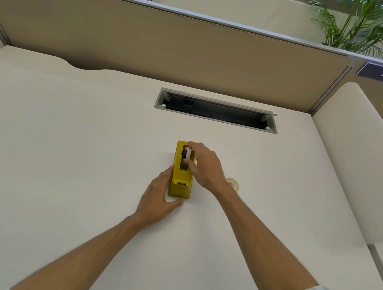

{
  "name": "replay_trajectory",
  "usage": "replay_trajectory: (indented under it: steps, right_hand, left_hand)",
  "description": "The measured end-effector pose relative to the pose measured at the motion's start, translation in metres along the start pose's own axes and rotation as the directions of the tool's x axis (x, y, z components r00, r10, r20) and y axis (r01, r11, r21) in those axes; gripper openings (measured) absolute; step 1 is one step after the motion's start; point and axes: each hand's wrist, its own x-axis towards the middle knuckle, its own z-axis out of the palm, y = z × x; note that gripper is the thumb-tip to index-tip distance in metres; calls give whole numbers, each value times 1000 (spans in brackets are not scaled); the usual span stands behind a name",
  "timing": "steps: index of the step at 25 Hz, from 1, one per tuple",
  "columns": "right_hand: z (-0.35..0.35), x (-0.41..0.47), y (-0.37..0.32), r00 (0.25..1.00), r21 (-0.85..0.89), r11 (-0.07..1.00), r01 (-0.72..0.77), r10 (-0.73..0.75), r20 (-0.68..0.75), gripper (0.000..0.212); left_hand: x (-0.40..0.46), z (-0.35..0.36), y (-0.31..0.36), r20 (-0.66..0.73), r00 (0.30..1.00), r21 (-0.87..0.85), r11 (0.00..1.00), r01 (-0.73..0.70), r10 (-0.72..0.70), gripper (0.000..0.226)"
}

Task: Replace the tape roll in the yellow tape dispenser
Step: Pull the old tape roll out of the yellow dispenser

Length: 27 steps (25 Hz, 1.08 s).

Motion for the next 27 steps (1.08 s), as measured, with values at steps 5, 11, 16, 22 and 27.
replay_trajectory:
  steps: [5,11,16,22,27]
  right_hand:
    - [-1,4,1,1000,-37,999,12,-11,28,41]
    - [-4,-1,0,1000,21,1000,15,-16,22,43]
    - [-6,-8,-2,1000,136,990,23,-22,-13,44]
    - [-14,-25,-7,995,258,963,78,-61,-77,41]
    - [-17,-48,-17,991,385,917,107,-70,-111,42]
  left_hand:
    - [-1,2,5,-50,999,18,1000,11,-10,90]
    - [-2,-1,4,-8,1000,38,999,11,-11,84]
    - [-1,-6,8,-31,994,-161,982,95,-101,70]
    - [4,-26,44,-291,952,-327,945,-3,-98,40]
    - [1,-37,64,-225,973,-443,895,-59,-47,29]
